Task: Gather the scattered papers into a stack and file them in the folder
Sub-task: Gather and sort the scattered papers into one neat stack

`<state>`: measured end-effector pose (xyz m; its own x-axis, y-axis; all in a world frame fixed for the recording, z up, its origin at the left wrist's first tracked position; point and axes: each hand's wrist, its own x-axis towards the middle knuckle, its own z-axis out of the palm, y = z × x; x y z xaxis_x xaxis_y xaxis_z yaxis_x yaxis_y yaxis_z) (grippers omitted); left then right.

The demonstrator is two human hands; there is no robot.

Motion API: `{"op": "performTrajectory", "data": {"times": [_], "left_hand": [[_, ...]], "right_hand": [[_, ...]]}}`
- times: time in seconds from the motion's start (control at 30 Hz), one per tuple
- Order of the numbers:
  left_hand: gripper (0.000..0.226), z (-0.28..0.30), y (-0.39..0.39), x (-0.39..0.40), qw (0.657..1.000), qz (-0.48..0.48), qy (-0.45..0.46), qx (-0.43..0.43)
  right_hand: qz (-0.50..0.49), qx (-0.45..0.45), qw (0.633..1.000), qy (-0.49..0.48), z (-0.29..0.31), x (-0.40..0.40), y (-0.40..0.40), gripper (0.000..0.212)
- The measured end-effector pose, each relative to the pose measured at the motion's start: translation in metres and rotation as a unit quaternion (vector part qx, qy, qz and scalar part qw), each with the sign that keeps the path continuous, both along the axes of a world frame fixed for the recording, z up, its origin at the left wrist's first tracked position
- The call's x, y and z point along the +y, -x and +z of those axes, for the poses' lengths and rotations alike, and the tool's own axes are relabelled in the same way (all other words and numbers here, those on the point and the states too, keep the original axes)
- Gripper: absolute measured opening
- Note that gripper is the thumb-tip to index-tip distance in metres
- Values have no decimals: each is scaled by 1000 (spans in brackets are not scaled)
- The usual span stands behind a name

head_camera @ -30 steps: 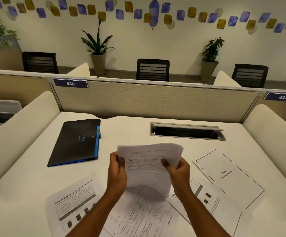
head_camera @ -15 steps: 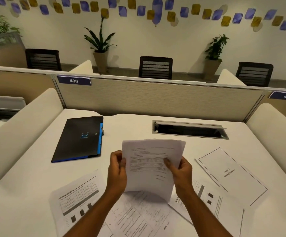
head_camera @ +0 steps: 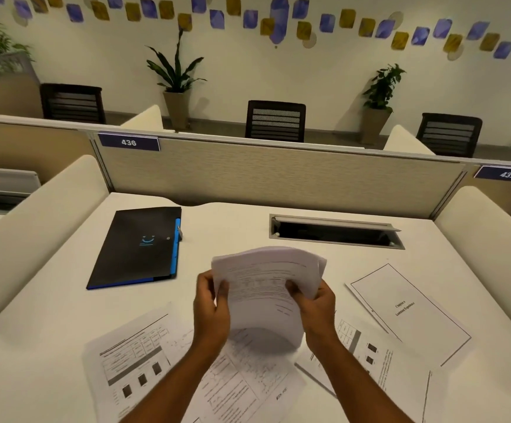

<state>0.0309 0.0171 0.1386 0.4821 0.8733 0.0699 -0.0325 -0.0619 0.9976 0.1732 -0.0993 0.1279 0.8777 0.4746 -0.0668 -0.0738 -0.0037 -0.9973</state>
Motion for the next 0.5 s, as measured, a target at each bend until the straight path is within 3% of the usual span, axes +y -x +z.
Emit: {"op": "performTrajectory", "data": {"times": [0.13,0.23,0.37,0.5], "left_hand": [[25,-7,3,-1,999,-21,7,31],[24,-4,2,3,1000,8,5,10],[35,-10,0,1,998,-49,13,22],[40,-13,-4,7,999,-36,22,29]], "right_hand": [[78,2,996,43,-1,-2,5,20],[13,1,1000,26,2,0,-1,21],[70,2,996,56,-8,0,2,30],[18,1,999,44,-6,1,-4,28]]}}
